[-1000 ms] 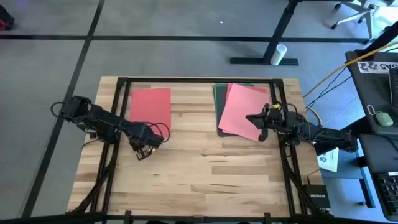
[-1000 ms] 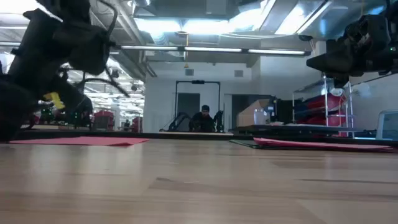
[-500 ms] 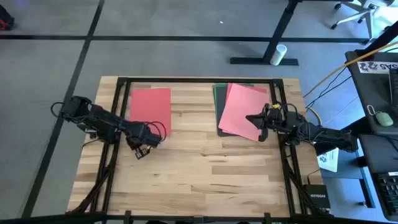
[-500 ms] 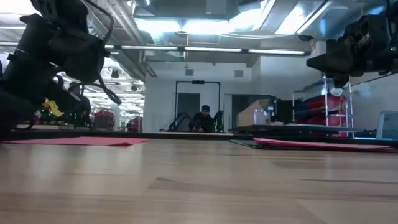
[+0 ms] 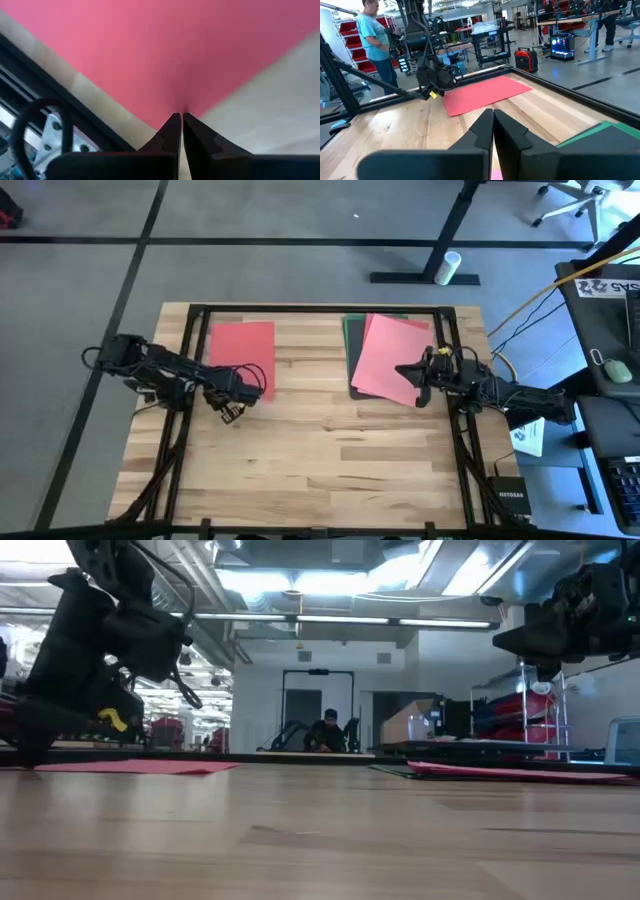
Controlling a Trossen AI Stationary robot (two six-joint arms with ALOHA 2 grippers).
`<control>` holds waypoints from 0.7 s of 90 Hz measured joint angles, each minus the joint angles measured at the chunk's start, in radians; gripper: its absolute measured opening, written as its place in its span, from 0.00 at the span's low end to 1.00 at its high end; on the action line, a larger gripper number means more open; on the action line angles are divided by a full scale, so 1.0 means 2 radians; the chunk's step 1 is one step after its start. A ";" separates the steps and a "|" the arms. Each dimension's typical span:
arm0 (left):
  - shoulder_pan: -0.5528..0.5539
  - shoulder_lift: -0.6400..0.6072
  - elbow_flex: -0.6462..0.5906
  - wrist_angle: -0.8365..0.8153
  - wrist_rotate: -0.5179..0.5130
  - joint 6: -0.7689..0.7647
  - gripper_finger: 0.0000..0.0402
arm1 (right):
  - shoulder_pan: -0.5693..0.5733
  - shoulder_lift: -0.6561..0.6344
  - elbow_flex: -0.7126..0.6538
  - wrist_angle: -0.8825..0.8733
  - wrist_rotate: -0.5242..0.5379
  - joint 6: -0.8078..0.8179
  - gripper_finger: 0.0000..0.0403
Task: Organize paper
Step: Put the red paper on the top left of the table
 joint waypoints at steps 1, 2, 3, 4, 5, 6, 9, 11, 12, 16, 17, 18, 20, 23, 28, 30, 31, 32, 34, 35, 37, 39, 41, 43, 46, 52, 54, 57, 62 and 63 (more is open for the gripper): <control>0.001 0.000 0.000 0.000 -0.001 0.001 0.00 | 0.000 0.000 0.000 0.000 0.000 0.000 0.00; 0.003 0.000 0.000 0.000 -0.002 0.002 0.00 | 0.000 0.000 0.000 0.000 0.000 0.000 0.00; 0.004 0.000 0.000 0.000 -0.003 0.003 0.00 | 0.000 0.000 0.000 0.000 0.000 0.000 0.00; 0.006 0.000 0.000 0.000 -0.004 0.004 0.00 | 0.000 0.000 0.000 0.000 0.000 0.000 0.00; 0.007 0.000 0.000 0.000 -0.005 0.005 0.00 | 0.000 0.000 0.000 0.000 0.000 0.000 0.00; 0.009 0.000 0.000 0.000 -0.005 0.006 0.00 | 0.000 0.000 0.000 0.000 0.000 0.000 0.00; 0.012 0.000 0.000 0.000 -0.007 0.007 0.00 | 0.000 0.000 0.000 0.000 0.000 0.000 0.00; 0.015 0.000 0.000 0.000 -0.008 0.007 0.00 | 0.000 0.000 0.000 0.000 0.000 0.000 0.00; 0.016 0.000 0.000 0.000 -0.008 0.007 0.00 | 0.000 0.000 0.000 0.000 0.000 0.000 0.00; 0.019 0.000 0.000 0.000 -0.008 0.007 0.00 | 0.000 0.000 0.000 0.000 0.000 0.000 0.00; 0.020 0.000 0.000 0.000 -0.008 0.007 0.00 | 0.000 0.000 0.000 0.000 0.000 0.000 0.00; 0.020 0.000 0.001 0.000 -0.008 0.007 0.00 | 0.000 0.000 0.000 0.000 0.000 0.000 0.00; 0.021 0.000 0.002 -0.001 -0.008 0.007 0.00 | 0.000 0.000 0.000 0.000 0.000 0.000 0.00; 0.021 0.000 0.005 -0.002 -0.008 0.007 0.00 | 0.000 0.000 0.000 0.000 0.000 0.000 0.00; 0.019 0.000 0.016 -0.001 -0.008 0.007 0.00 | 0.000 0.000 0.000 0.000 0.000 0.000 0.00; 0.017 0.000 0.021 0.000 -0.008 0.007 0.00 | 0.000 0.000 0.000 0.000 0.000 0.000 0.00; 0.017 0.000 0.023 0.000 -0.008 0.008 0.00 | 0.000 0.000 0.000 0.000 0.000 0.000 0.00; 0.016 0.000 0.026 0.001 -0.008 0.009 0.00 | 0.000 0.000 0.000 0.000 0.000 0.000 0.00; 0.015 0.000 0.031 0.003 -0.008 0.011 0.00 | 0.000 0.000 0.000 0.000 0.000 0.000 0.00; 0.015 0.000 0.034 0.005 -0.008 0.012 0.00 | 0.000 0.000 0.000 0.000 0.000 0.000 0.00; 0.014 0.000 0.039 0.010 -0.009 0.015 0.00 | 0.000 0.000 0.000 0.000 0.000 0.000 0.00; 0.014 0.000 0.044 0.017 -0.011 0.019 0.00 | 0.000 0.000 0.000 0.000 0.000 0.000 0.00; 0.014 0.000 0.048 0.026 -0.013 0.023 0.00 | 0.000 0.000 0.000 0.000 0.000 0.000 0.00; 0.015 0.000 0.052 0.036 -0.017 0.024 0.00 | 0.000 0.000 0.000 0.000 0.000 0.000 0.00; 0.016 0.000 0.055 0.053 -0.024 0.027 0.00 | 0.000 0.000 0.000 0.000 0.000 0.000 0.00; 0.023 0.000 0.055 0.094 -0.041 0.028 0.00 | 0.000 0.000 0.000 0.000 0.000 0.000 0.00; 0.026 0.000 0.054 0.111 -0.046 0.026 0.00 | 0.000 0.000 0.000 0.000 0.000 0.000 0.00; 0.032 0.000 0.051 0.138 -0.049 0.025 0.00 | 0.000 0.000 0.000 0.000 0.000 0.000 0.00; 0.044 0.000 0.046 0.173 -0.050 0.027 0.00 | 0.000 0.000 0.000 0.000 0.000 0.000 0.00; 0.047 0.000 0.045 0.179 -0.050 0.027 0.00 | 0.000 0.000 0.000 0.000 0.000 0.000 0.00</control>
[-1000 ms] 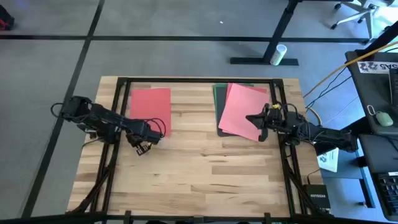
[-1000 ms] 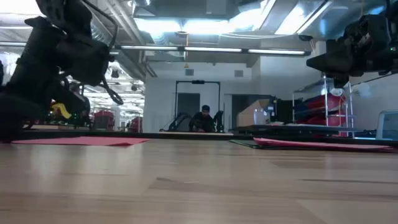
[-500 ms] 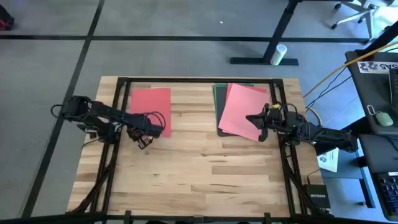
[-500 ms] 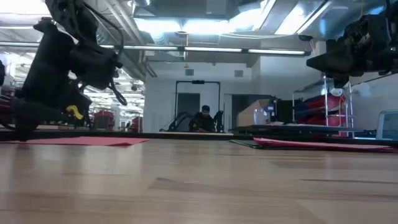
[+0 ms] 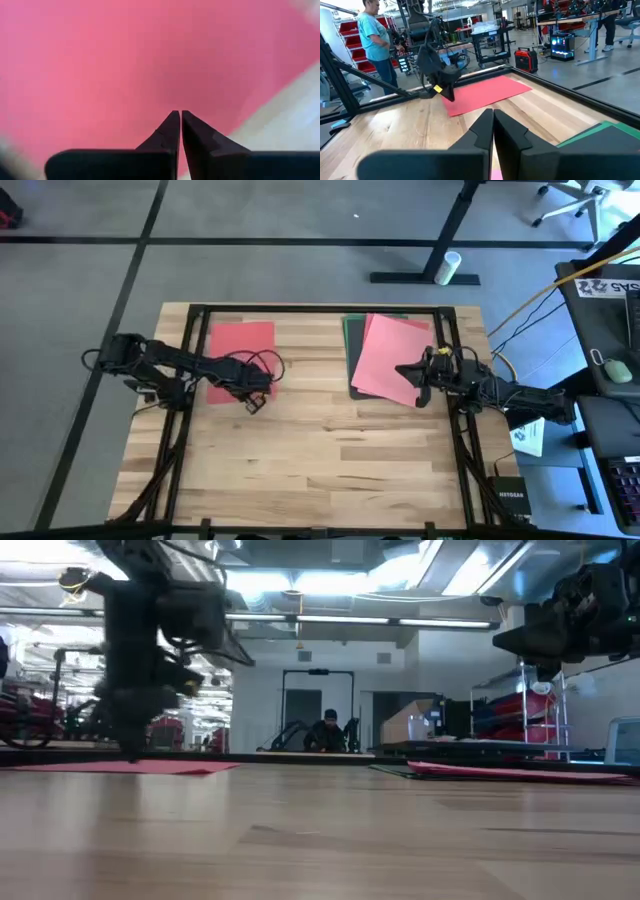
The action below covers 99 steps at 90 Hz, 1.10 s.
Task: Organize paper
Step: Put the red paper on the top left of the table
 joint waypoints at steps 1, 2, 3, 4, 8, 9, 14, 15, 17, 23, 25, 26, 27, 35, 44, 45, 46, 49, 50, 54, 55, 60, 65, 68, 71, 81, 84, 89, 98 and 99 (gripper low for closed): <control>0.003 0.000 -0.001 0.006 0.000 0.001 0.00 | 0.000 0.000 0.000 0.000 0.000 0.000 0.00; 0.006 0.000 -0.002 0.012 0.000 0.001 0.00 | 0.000 0.000 0.000 0.000 0.000 0.000 0.00; 0.009 0.000 -0.003 0.018 -0.001 0.002 0.00 | 0.000 0.000 0.000 0.000 0.000 0.000 0.00; 0.012 0.000 -0.003 0.025 -0.001 0.003 0.00 | 0.000 0.000 0.000 0.000 0.000 0.000 0.00; 0.026 0.000 -0.003 0.038 -0.010 0.006 0.00 | 0.000 0.000 0.000 0.000 0.000 0.000 0.00; 0.029 0.000 -0.003 0.040 -0.014 0.006 0.00 | 0.000 0.000 0.000 0.000 0.000 0.000 0.00; 0.046 0.000 -0.003 0.049 -0.030 0.007 0.00 | 0.000 0.000 0.000 0.000 0.000 0.000 0.00; 0.049 0.000 -0.003 0.049 -0.033 0.008 0.00 | 0.000 0.000 0.000 0.000 0.000 0.000 0.00; 0.057 0.000 -0.003 0.049 -0.040 0.010 0.00 | 0.000 0.000 0.000 0.000 0.000 0.000 0.00; 0.078 0.000 -0.004 0.047 -0.058 0.017 0.00 | 0.000 0.000 0.000 0.000 0.000 0.000 0.00; 0.084 0.000 -0.005 0.047 -0.064 0.021 0.00 | 0.000 0.000 0.000 0.000 0.000 0.000 0.00; 0.087 0.000 -0.005 0.048 -0.066 0.022 0.00 | 0.000 0.000 0.000 0.000 0.000 0.000 0.00; 0.091 0.000 -0.006 0.049 -0.067 0.022 0.00 | 0.000 0.000 0.000 0.000 0.000 0.000 0.00; 0.113 0.000 -0.019 0.061 -0.070 0.034 0.00 | 0.000 0.000 0.000 0.000 0.000 0.000 0.00; 0.129 0.000 -0.036 0.070 -0.071 0.036 0.00 | 0.000 0.000 0.000 0.000 -0.001 0.000 0.00; 0.130 0.000 -0.038 0.070 -0.071 0.036 0.00 | 0.000 0.000 0.000 0.000 -0.001 0.000 0.00; 0.132 0.000 -0.039 0.071 -0.073 0.035 0.00 | 0.000 0.000 0.000 0.000 -0.001 0.000 0.00; 0.136 -0.001 -0.043 0.074 -0.074 0.036 0.00 | 0.000 0.000 0.000 0.000 -0.001 0.000 0.00; 0.138 -0.001 -0.044 0.075 -0.074 0.036 0.00 | 0.000 0.000 0.000 0.000 -0.001 0.000 0.00; 0.143 -0.001 -0.049 0.078 -0.078 0.040 0.00 | 0.000 0.000 0.000 0.000 -0.001 0.000 0.00; 0.144 -0.001 -0.050 0.079 -0.079 0.041 0.00 | 0.000 0.000 0.000 0.000 -0.001 0.000 0.00; 0.150 -0.001 -0.055 0.083 -0.087 0.049 0.00 | 0.000 0.000 0.000 0.000 -0.001 0.000 0.00; 0.155 -0.001 -0.057 0.089 -0.091 0.056 0.00 | 0.000 0.000 0.000 0.000 -0.001 0.000 0.00; 0.159 -0.001 -0.058 0.091 -0.092 0.062 0.00 | 0.000 0.000 0.000 0.000 -0.001 0.000 0.00; 0.163 -0.001 -0.058 0.094 -0.092 0.069 0.00 | 0.000 0.000 0.000 0.000 -0.001 0.000 0.00; 0.172 -0.001 -0.058 0.104 -0.092 0.088 0.00 | 0.000 0.000 0.000 0.000 -0.001 0.000 0.00; 0.174 -0.001 -0.058 0.105 -0.091 0.091 0.00 | 0.000 0.000 0.000 0.000 -0.001 0.000 0.00; 0.175 -0.001 -0.058 0.105 -0.090 0.100 0.00 | 0.000 0.000 0.000 0.000 -0.001 0.000 0.00; 0.176 -0.001 -0.058 0.105 -0.089 0.107 0.00 | 0.000 0.000 0.000 0.000 -0.001 0.000 0.00; 0.176 -0.001 -0.058 0.105 -0.089 0.109 0.00 | 0.000 0.000 0.000 0.000 -0.001 0.000 0.00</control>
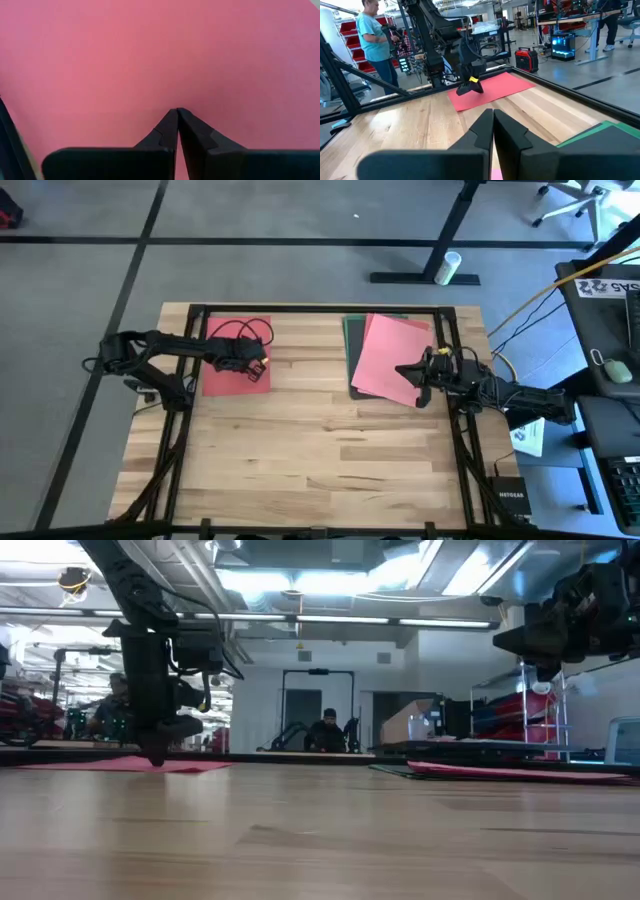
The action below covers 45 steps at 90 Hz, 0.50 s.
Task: Organize paper
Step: Put the red paper on the top left of the table
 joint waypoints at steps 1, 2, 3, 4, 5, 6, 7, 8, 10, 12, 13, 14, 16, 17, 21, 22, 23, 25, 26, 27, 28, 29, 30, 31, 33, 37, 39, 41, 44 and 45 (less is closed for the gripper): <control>0.000 0.000 0.000 0.000 0.000 0.002 0.00 | 0.000 0.000 0.000 0.000 0.000 0.000 0.00; 0.000 0.000 0.000 0.000 0.000 0.004 0.00 | 0.000 0.000 0.000 0.000 0.000 0.000 0.00; 0.000 0.000 0.000 0.000 0.000 0.004 0.00 | 0.000 0.000 0.000 0.000 0.000 0.000 0.00; 0.000 0.000 0.000 0.000 0.000 0.005 0.00 | 0.000 0.000 0.000 0.000 0.000 0.000 0.00; 0.000 0.000 0.000 0.000 0.000 0.006 0.00 | 0.000 0.000 0.000 0.000 0.000 0.000 0.00; 0.000 0.000 0.000 0.000 0.000 0.007 0.00 | 0.000 0.000 0.000 0.000 0.000 0.000 0.00; 0.000 0.000 0.000 0.000 0.000 0.008 0.00 | 0.000 0.000 0.000 0.000 0.000 0.000 0.00; 0.000 0.000 0.000 0.000 0.000 0.008 0.00 | 0.000 0.000 0.000 0.000 0.000 0.000 0.00; 0.000 0.000 0.000 0.000 0.000 0.010 0.00 | 0.000 0.000 0.000 0.000 0.000 0.000 0.00; 0.000 0.000 0.000 0.000 0.000 0.013 0.00 | 0.000 0.000 0.000 0.000 0.000 0.000 0.00; 0.000 0.000 0.000 0.001 0.000 0.015 0.00 | 0.000 0.000 0.000 0.000 0.000 0.000 0.00; 0.000 0.000 0.000 0.001 0.000 0.016 0.00 | 0.000 0.000 0.000 0.000 0.000 0.000 0.00; 0.000 0.000 0.000 0.001 0.000 0.018 0.00 | 0.000 0.000 0.000 0.000 0.000 0.000 0.00; 0.000 0.000 0.000 0.001 0.000 0.019 0.00 | 0.000 0.000 0.000 0.000 0.000 0.000 0.00; 0.000 0.001 0.000 0.003 0.000 0.024 0.00 | 0.000 0.000 0.000 0.000 0.000 0.000 0.00; 0.000 0.001 0.000 0.003 0.000 0.027 0.00 | 0.000 0.000 0.000 0.000 0.000 0.000 0.00; 0.000 0.001 0.000 0.003 0.000 0.029 0.00 | 0.000 0.000 0.000 0.000 0.000 0.000 0.00; 0.000 0.001 0.000 0.004 0.000 0.031 0.00 | 0.000 0.000 0.000 0.000 0.000 0.000 0.00; 0.000 0.001 0.000 0.004 0.000 0.032 0.00 | 0.000 0.000 0.000 0.000 0.000 0.000 0.00; 0.000 0.001 0.000 0.004 0.000 0.033 0.00 | 0.000 0.000 0.000 0.000 0.000 0.000 0.00; 0.000 0.001 0.000 0.004 0.000 0.034 0.00 | 0.000 0.000 0.000 0.000 0.000 0.000 0.00; 0.000 0.001 0.000 0.005 0.000 0.034 0.00 | 0.000 0.000 0.000 0.000 0.000 0.000 0.00; 0.000 0.001 0.000 0.004 0.000 0.035 0.00 | 0.000 0.000 0.000 0.000 0.000 0.000 0.00; 0.000 0.001 0.000 0.004 0.000 0.035 0.00 | 0.000 0.000 0.000 0.000 0.000 0.000 0.00; 0.000 0.001 0.000 0.004 0.000 0.035 0.00 | 0.000 0.000 0.000 0.000 0.000 0.000 0.00; 0.000 0.001 0.000 0.004 0.000 0.035 0.00 | 0.000 0.000 0.000 0.000 0.000 0.000 0.00; 0.000 0.001 0.000 0.004 0.000 0.034 0.00 | 0.000 0.000 0.000 0.000 0.000 0.000 0.00; 0.000 0.001 0.000 0.005 0.000 0.033 0.00 | 0.000 0.000 0.000 0.000 0.000 0.000 0.00; 0.001 0.001 0.000 0.005 0.000 0.031 0.00 | 0.000 0.000 0.000 0.000 0.000 0.000 0.00; 0.001 0.001 0.000 0.005 0.000 0.030 0.00 | 0.000 0.000 0.000 0.000 0.000 0.000 0.00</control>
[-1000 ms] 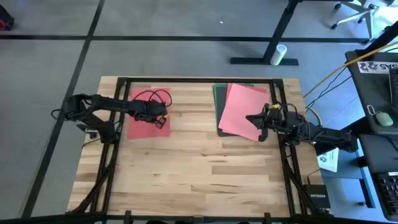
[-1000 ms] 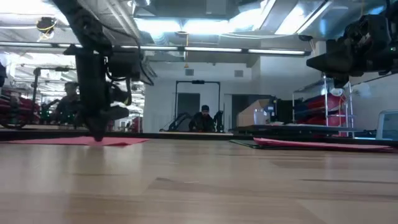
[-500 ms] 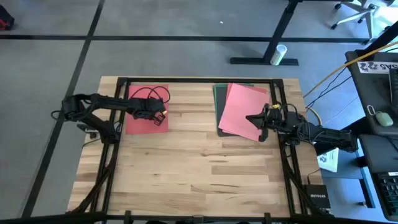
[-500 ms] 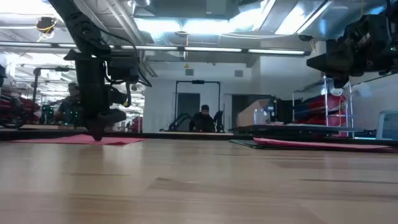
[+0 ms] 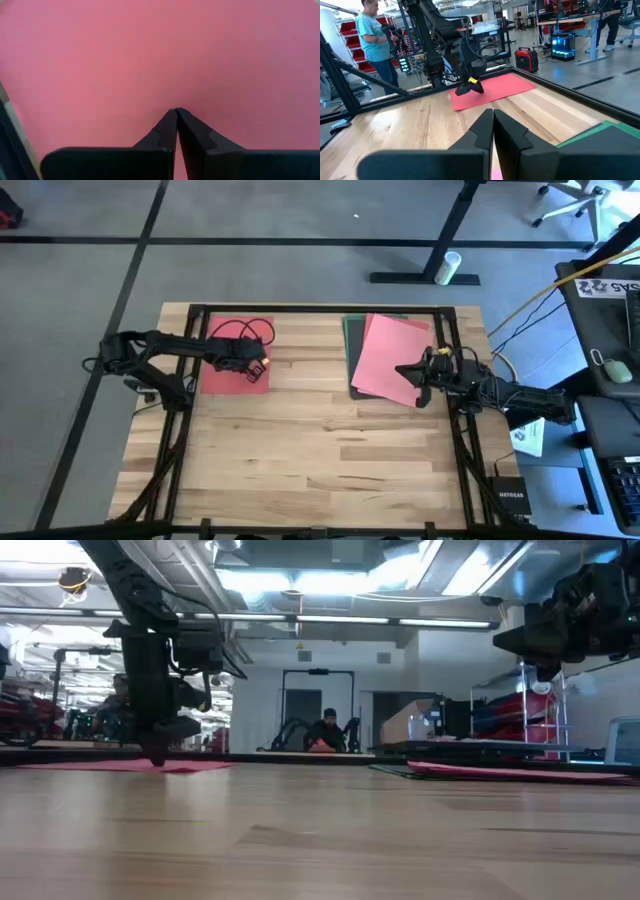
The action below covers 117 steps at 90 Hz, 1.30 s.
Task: Organize paper
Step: Put the red paper on the top left of the table, then put the pink paper on the bottom left of the table
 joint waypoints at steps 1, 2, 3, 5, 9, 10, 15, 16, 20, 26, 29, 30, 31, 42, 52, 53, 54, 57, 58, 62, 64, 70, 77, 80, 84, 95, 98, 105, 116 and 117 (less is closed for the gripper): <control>0.000 0.000 0.000 0.000 0.000 -0.001 0.00 | 0.000 0.000 0.000 0.000 0.000 0.000 0.00; 0.001 0.000 0.000 0.000 0.000 -0.001 0.00 | 0.000 0.000 0.000 0.000 0.000 0.000 0.00; 0.001 0.000 0.000 0.000 0.000 -0.001 0.00 | 0.000 0.000 0.000 0.000 0.000 0.000 0.00; 0.002 0.000 0.000 0.000 -0.001 -0.001 0.00 | 0.000 0.000 0.000 0.000 0.000 0.000 0.00; 0.005 0.000 0.000 0.002 -0.003 -0.001 0.00 | 0.000 0.000 0.000 0.000 0.000 0.000 0.00; 0.005 0.000 0.000 0.002 -0.004 -0.001 0.00 | 0.000 0.000 0.000 0.000 0.000 0.000 0.00; 0.010 0.000 0.000 0.005 -0.006 -0.001 0.00 | 0.000 0.000 0.000 0.000 0.000 0.000 0.00; 0.011 0.000 0.000 0.006 -0.006 -0.001 0.00 | 0.000 0.000 0.000 0.000 0.000 0.000 0.00; 0.015 0.000 0.000 0.007 -0.006 -0.002 0.00 | 0.000 0.000 0.000 0.000 0.000 0.000 0.00; 0.019 0.000 -0.001 0.011 -0.006 -0.002 0.00 | 0.000 0.000 0.000 0.000 0.000 0.000 0.00; 0.021 0.000 -0.001 0.014 -0.007 -0.002 0.00 | 0.000 0.000 0.000 0.000 0.000 0.000 0.00; 0.021 0.000 -0.001 0.015 -0.007 -0.002 0.00 | 0.000 0.000 0.000 0.000 0.000 0.000 0.00; 0.022 0.000 -0.001 0.016 -0.007 -0.002 0.00 | 0.000 0.000 0.000 0.000 0.000 0.000 0.00; 0.025 0.001 -0.001 0.017 -0.007 0.000 0.00 | 0.000 0.000 0.000 0.000 0.000 0.000 0.00; 0.025 0.001 -0.001 0.017 -0.008 0.002 0.00 | 0.000 0.000 0.000 0.000 0.000 0.000 0.00; 0.025 0.001 -0.001 0.017 -0.008 0.002 0.00 | 0.000 0.000 0.000 0.000 0.000 0.000 0.00; 0.025 0.001 -0.001 0.017 -0.008 0.002 0.00 | 0.000 0.000 0.000 0.000 0.000 0.000 0.00; 0.025 0.001 -0.001 0.017 -0.008 0.002 0.00 | 0.000 0.000 0.000 0.000 0.000 0.000 0.00; 0.025 0.001 -0.001 0.017 -0.008 0.002 0.00 | 0.000 0.000 0.000 0.000 0.000 0.000 0.00; 0.025 0.001 -0.001 0.017 -0.008 0.002 0.00 | 0.000 0.000 0.000 0.000 0.000 0.000 0.00; 0.025 0.001 -0.001 0.017 -0.008 0.002 0.00 | 0.000 0.000 0.000 0.000 0.000 0.000 0.00; 0.025 0.001 0.002 0.014 -0.008 0.002 0.00 | 0.000 0.000 0.000 0.000 0.000 0.000 0.00; 0.023 0.002 0.009 0.006 -0.007 0.006 0.00 | 0.000 0.000 0.000 0.000 0.000 0.000 0.00; 0.021 0.002 0.014 0.004 -0.006 0.009 0.00 | 0.000 0.000 0.000 0.000 0.000 0.000 0.00; 0.018 0.002 0.021 0.003 -0.005 0.014 0.00 | 0.000 0.000 0.000 0.000 0.000 0.000 0.00; 0.001 0.002 0.051 -0.012 -0.006 0.027 0.00 | 0.000 0.000 0.000 0.000 0.000 -0.001 0.00; -0.005 0.002 0.060 -0.017 -0.006 0.031 0.00 | 0.000 0.000 0.000 0.000 0.000 -0.003 0.00; -0.023 0.002 0.084 -0.016 -0.007 0.048 0.00 | 0.000 0.000 0.000 0.001 0.000 -0.005 0.00; -0.057 0.002 0.121 -0.009 -0.007 0.092 0.00 | 0.000 0.000 -0.001 0.008 0.000 -0.016 0.00; -0.060 0.002 0.125 -0.007 -0.007 0.096 0.00 | 0.000 0.000 -0.001 0.010 0.000 -0.017 0.00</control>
